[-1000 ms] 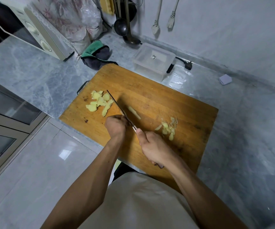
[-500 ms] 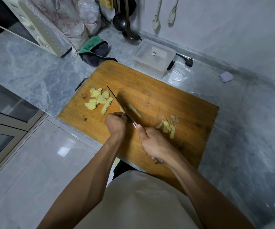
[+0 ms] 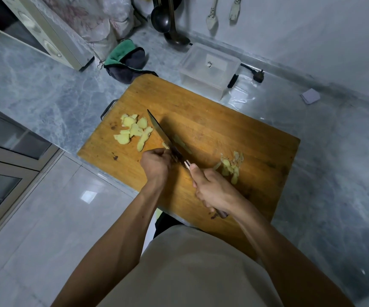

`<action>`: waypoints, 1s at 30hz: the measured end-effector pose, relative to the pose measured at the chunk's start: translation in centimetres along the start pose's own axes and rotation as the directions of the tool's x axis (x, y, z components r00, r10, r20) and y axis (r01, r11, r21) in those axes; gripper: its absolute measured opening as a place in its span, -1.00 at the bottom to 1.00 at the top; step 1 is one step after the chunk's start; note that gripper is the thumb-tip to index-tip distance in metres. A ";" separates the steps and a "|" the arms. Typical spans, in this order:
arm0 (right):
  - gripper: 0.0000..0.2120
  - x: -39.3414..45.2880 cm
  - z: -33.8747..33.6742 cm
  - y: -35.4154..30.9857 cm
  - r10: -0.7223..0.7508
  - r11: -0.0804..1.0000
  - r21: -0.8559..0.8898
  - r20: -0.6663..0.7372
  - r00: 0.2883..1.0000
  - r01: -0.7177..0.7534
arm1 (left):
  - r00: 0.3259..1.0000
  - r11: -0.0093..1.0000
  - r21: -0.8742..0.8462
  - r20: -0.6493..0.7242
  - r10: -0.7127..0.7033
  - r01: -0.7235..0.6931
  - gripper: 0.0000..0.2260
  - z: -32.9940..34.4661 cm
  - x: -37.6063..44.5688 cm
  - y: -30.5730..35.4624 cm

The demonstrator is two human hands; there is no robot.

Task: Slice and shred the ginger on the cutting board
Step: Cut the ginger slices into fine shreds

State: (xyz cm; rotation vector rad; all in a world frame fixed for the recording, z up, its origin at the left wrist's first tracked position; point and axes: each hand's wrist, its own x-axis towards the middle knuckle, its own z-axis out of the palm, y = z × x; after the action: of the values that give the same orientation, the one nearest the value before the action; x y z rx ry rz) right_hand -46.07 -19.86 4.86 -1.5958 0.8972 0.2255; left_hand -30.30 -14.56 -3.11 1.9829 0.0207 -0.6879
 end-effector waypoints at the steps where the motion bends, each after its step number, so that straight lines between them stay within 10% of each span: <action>1: -0.46 0.0 0.1 0.0 0.000 1.000 0.001 0.001 1.000 0.000 | 1.000 1.000 0.002 0.010 0.003 -0.003 -0.69 -0.2 0.1 -0.2; 30: -0.49 0.3 2.6 0.8 -0.024 0.999 -0.035 -0.131 0.991 0.020 | 0.996 0.995 0.058 0.049 0.079 -0.081 -0.64 -0.8 -1.0 0.7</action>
State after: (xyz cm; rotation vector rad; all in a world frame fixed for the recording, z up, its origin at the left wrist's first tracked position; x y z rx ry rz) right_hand -45.55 -17.55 3.38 -1.6662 0.9810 0.1214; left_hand -30.58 -14.01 -1.83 2.0127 -0.1081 -0.6895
